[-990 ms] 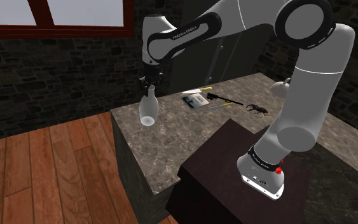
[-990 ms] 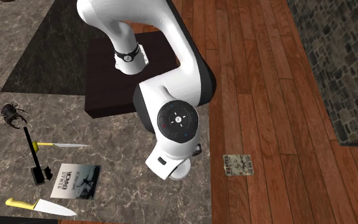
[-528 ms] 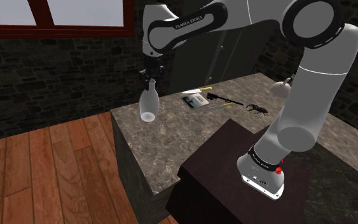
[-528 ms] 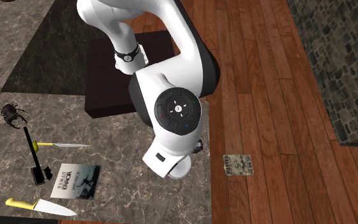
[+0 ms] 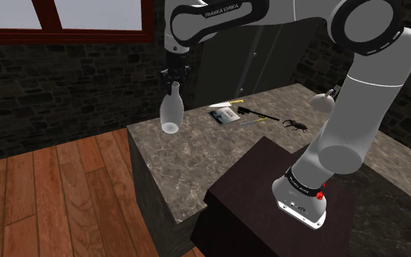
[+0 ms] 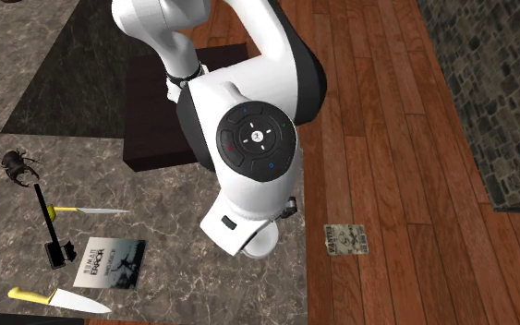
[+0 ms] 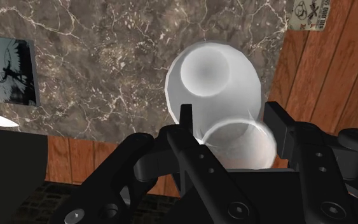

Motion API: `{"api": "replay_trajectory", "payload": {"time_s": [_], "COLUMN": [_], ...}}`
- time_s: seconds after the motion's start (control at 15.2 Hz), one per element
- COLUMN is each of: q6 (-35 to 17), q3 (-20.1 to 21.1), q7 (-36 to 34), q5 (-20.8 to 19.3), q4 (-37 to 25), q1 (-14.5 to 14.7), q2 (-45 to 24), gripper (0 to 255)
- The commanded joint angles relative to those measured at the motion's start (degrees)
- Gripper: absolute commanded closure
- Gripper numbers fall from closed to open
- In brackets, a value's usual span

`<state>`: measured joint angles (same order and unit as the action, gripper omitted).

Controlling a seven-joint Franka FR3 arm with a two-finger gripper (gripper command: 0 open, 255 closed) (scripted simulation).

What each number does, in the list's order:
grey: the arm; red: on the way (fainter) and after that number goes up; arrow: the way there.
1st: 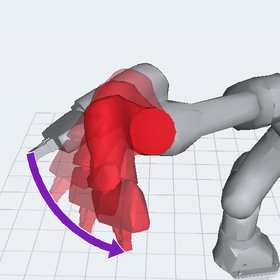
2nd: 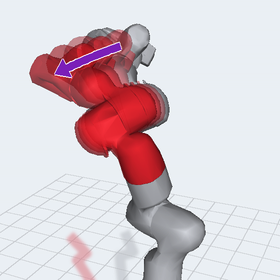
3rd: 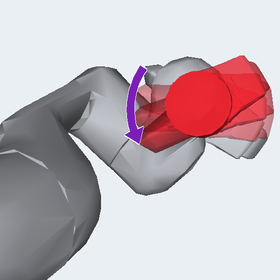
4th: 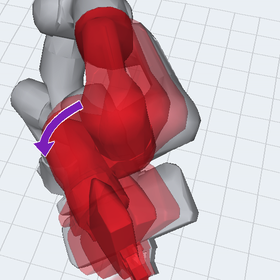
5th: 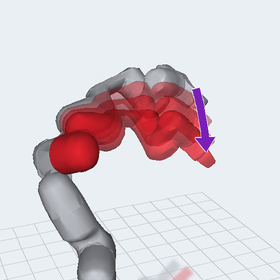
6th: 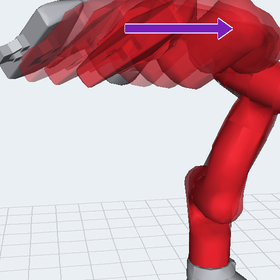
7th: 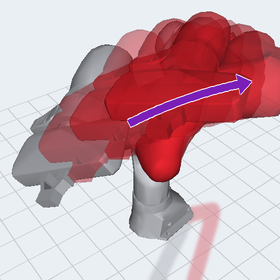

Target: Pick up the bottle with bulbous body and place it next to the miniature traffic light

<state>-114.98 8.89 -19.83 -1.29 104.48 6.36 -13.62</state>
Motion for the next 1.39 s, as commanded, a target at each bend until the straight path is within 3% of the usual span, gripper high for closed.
{"api": "replay_trajectory", "payload": {"time_s": [0.0, 1.32], "q6": [1.44, 16.1], "q3": [0.09, 0.24], "q7": [-0.13, 0.02], "q5": [0.1, 0.55], "q4": [-0.83, -13.1], "q1": [0.08, 0.09], "q2": [0.62, 3.05], "gripper": [255, 255]}}
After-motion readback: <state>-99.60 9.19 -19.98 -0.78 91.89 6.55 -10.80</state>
